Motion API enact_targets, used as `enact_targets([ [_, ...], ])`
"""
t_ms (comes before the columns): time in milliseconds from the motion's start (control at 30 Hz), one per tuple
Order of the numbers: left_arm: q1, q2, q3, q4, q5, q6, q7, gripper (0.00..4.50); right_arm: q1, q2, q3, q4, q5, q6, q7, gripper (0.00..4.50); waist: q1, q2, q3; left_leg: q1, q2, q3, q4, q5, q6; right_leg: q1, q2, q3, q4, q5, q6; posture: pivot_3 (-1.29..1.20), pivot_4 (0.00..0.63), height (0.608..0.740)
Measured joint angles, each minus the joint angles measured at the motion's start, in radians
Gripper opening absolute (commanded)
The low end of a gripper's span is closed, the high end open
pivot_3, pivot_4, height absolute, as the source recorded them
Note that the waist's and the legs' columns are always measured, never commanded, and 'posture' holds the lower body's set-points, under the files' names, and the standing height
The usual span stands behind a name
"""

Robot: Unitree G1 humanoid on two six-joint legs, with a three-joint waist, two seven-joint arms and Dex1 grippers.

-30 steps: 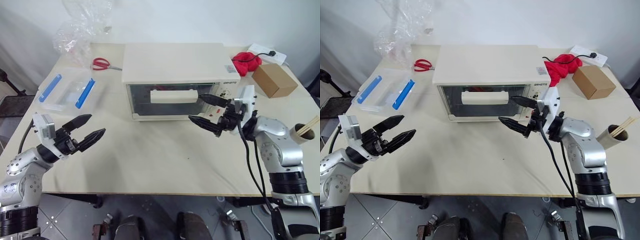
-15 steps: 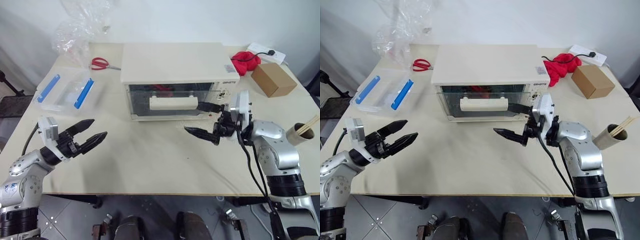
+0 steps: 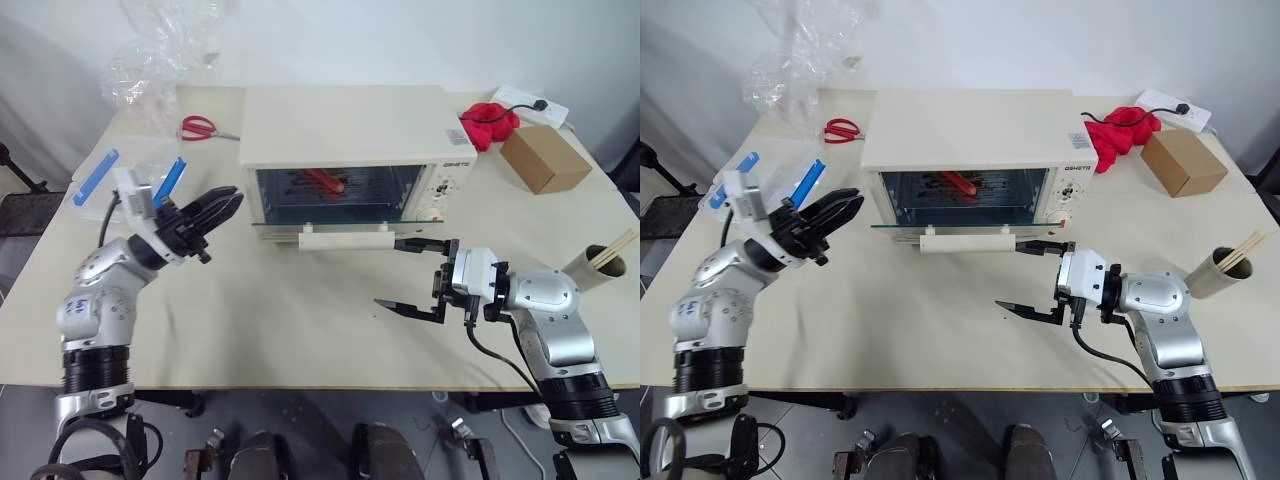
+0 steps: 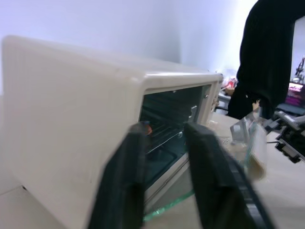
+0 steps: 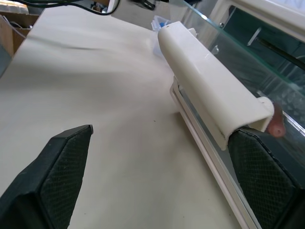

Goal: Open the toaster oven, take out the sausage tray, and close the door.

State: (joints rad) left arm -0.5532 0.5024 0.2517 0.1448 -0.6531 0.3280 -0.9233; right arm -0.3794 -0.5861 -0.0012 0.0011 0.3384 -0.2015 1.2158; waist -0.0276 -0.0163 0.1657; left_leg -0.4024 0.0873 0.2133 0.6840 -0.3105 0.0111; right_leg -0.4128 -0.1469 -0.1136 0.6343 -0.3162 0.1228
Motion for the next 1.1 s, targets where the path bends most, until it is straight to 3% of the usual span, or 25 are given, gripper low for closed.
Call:
enact_targets([
  [200,-0.052,-0.071,-0.079,0.073,0.072,-0.062,-0.009,0.02,-0.003,0.0,0.006,0.009,-0.009,-0.034,-0.001,4.5,-0.002,0.0,0.0,0.0,0.0,0.0,-0.001,0.0,0.0,0.0,0.0,0.0,-0.001,0.0,0.0,0.0,0.15,0.74],
  [367,-0.055,-0.074,-0.101,0.075,0.088,-0.071,-0.039,0.02,0.021,-0.022,0.001,0.008,-0.012,-0.04,-0.006,4.5,0.0,0.0,0.0,0.0,0.0,0.0,0.0,0.0,0.0,0.0,0.0,0.0,-0.001,0.0,0.0,0.0,0.15,0.74],
  [667,-0.016,-0.044,-0.162,0.083,0.114,-0.034,-0.142,0.02,0.339,-0.169,-0.192,0.01,-0.044,-0.061,-0.092,4.5,0.025,0.0,0.0,0.0,0.0,0.0,0.0,0.0,0.001,0.002,0.0,0.0,-0.005,0.0,0.001,0.0,0.15,0.74],
  [800,0.012,-0.03,-0.198,0.115,0.178,-0.088,-0.172,0.02,0.414,-0.217,-0.293,0.028,-0.049,-0.058,-0.131,4.5,0.022,0.0,0.0,0.0,0.0,0.0,0.0,0.0,0.001,0.002,0.0,0.001,-0.005,0.0,0.001,0.0,0.15,0.74],
  [1000,0.042,-0.032,-0.24,0.179,0.278,-0.188,-0.159,0.02,0.332,-0.219,-0.315,-0.026,-0.045,-0.022,-0.215,4.5,0.008,0.0,0.0,0.001,0.0,-0.007,0.0,0.001,0.001,0.002,0.0,0.002,-0.005,0.0,0.001,0.0,0.15,0.74],
  [1100,0.056,-0.033,-0.242,0.184,0.304,-0.226,-0.148,0.02,0.228,-0.2,-0.236,-0.088,-0.076,0.012,-0.253,4.5,0.001,0.0,0.0,0.002,0.0,-0.008,0.0,0.001,0.001,0.002,0.0,0.001,-0.003,0.0,0.001,0.0,0.15,0.74],
])
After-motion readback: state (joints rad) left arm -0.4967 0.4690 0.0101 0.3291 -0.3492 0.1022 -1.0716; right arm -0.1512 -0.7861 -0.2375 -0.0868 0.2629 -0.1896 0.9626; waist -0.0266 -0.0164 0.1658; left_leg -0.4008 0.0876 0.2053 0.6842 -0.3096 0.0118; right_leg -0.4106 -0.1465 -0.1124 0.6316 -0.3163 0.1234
